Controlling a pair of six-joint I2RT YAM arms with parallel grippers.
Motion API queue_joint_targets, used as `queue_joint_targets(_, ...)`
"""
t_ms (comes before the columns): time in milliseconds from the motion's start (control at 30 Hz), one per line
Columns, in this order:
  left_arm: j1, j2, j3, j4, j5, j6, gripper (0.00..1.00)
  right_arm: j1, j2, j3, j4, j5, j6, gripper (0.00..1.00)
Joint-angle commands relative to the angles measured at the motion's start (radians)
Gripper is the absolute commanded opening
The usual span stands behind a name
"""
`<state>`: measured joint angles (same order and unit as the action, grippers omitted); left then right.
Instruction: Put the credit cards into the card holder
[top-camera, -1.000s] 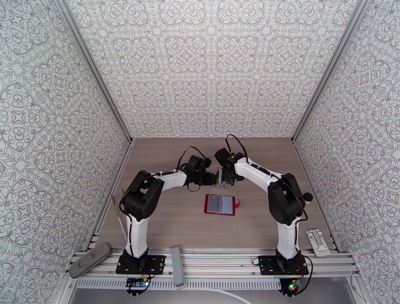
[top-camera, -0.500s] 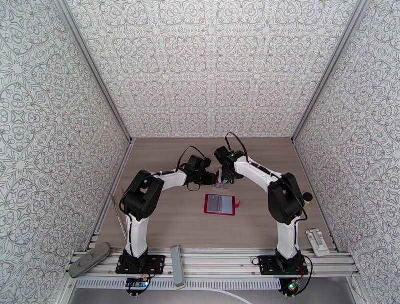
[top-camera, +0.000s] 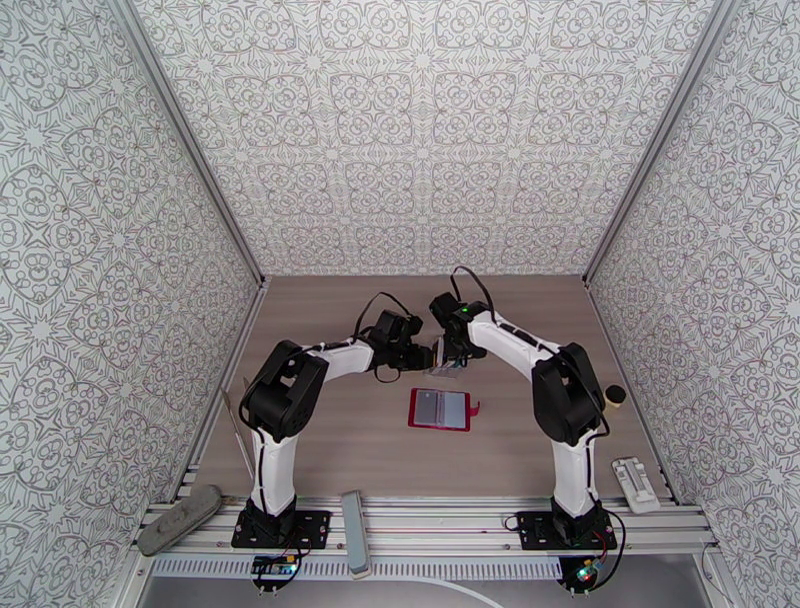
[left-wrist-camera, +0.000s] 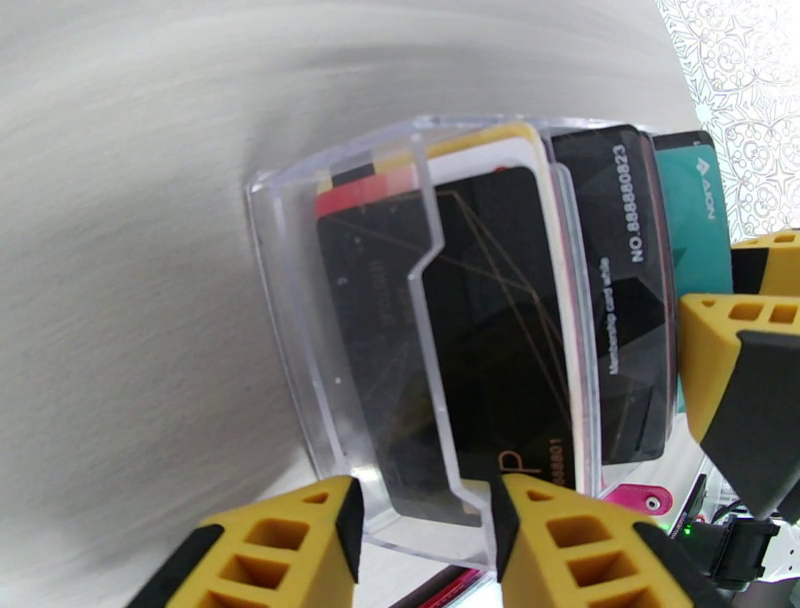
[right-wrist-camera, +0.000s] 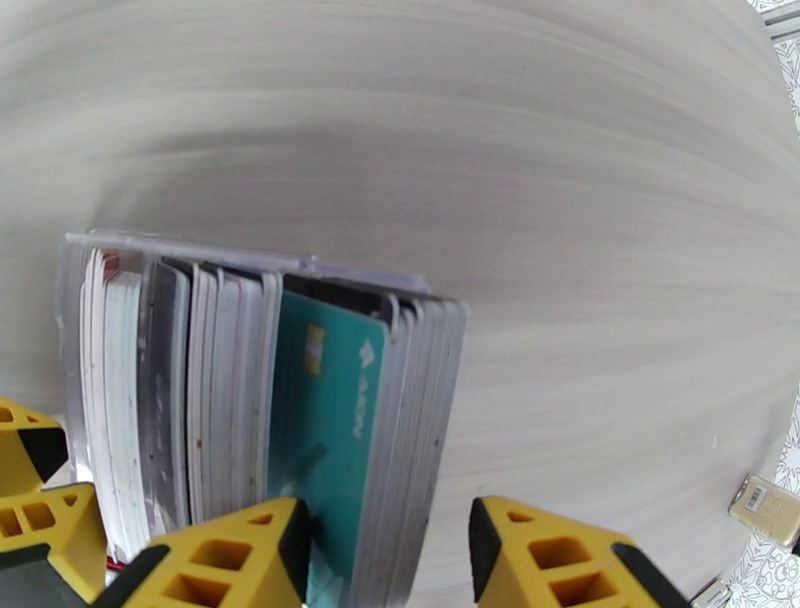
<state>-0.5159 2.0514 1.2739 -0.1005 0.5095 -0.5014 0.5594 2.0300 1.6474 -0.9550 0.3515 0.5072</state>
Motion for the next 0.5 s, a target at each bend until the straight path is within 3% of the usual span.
queue_joint_targets(0,0.019,0.037,0.007,-0.043,-0.022,-0.011,0.4,-0.021,0.014,0.01,-0.009,0.003,-0.007,0.46)
queue_joint_targets(467,0.02,0.041,0.006,-0.039,-0.016,-0.016,0.4,-0.026,-0.027,0.021,-0.032,0.027,-0.013,0.43)
